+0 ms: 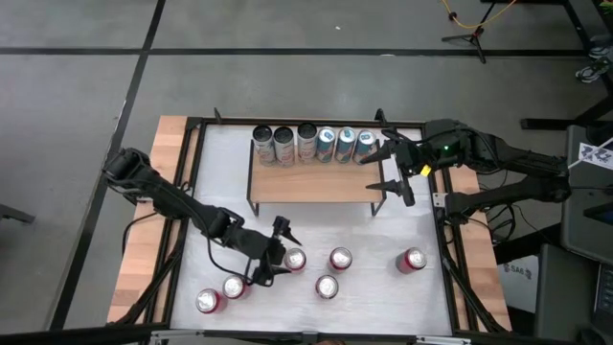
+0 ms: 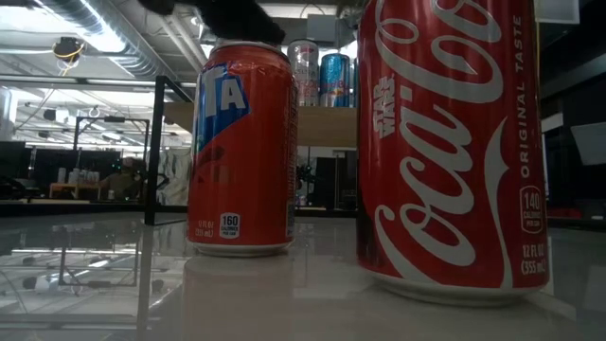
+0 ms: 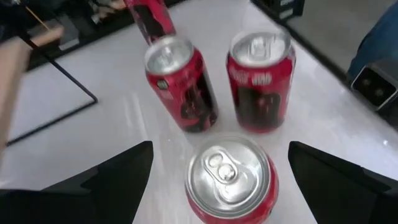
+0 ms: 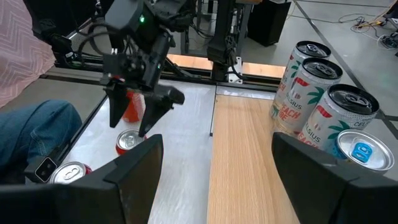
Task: Place canned beverage on shelf
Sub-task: Put the top orange soda can on the shelf aligned with the white soda can
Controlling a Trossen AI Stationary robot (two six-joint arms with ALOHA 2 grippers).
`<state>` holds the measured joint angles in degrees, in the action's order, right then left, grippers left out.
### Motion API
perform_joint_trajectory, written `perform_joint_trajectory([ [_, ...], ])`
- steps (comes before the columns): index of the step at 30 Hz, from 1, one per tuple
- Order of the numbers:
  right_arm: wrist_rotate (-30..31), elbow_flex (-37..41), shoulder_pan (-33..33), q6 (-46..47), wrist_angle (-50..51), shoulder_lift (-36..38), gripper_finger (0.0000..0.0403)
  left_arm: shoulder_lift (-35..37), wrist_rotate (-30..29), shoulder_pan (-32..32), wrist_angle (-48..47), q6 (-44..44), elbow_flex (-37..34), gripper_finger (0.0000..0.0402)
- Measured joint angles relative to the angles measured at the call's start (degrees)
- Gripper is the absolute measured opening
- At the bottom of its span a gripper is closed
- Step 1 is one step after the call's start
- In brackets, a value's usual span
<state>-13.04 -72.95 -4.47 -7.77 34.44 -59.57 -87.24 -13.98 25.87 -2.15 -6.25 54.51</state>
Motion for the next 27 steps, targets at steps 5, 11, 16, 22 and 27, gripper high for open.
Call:
perform_joint_trajectory([
  [5, 0.0, 0.0, 0.0, 0.0, 0.0, 0.0, 0.0292, -3.9, 0.0, 0.0, 0.0, 0.0, 0.0, 0.0368],
  [11, 0.0, 0.0, 0.0, 0.0, 0.0, 0.0, 0.0292, -7.7, 0.0, 0.0, 0.0, 0.4, 0.0, 0.0368],
  [16, 0.0, 0.0, 0.0, 0.0, 0.0, 0.0, 0.0292, -8.9, -0.1, 0.0, 0.2, 1.7, 0.0, 0.0368],
  [22, 0.0, 0.0, 0.0, 0.0, 0.0, 0.0, 0.0292, -8.9, -0.2, 0.2, 0.4, 5.1, 0.0, 0.0368],
  [27, 0.0, 0.0, 0.0, 0.0, 0.2, 0.0, 0.0292, -8.9, -0.1, 0.2, 0.5, 9.6, 0.0, 0.0368],
])
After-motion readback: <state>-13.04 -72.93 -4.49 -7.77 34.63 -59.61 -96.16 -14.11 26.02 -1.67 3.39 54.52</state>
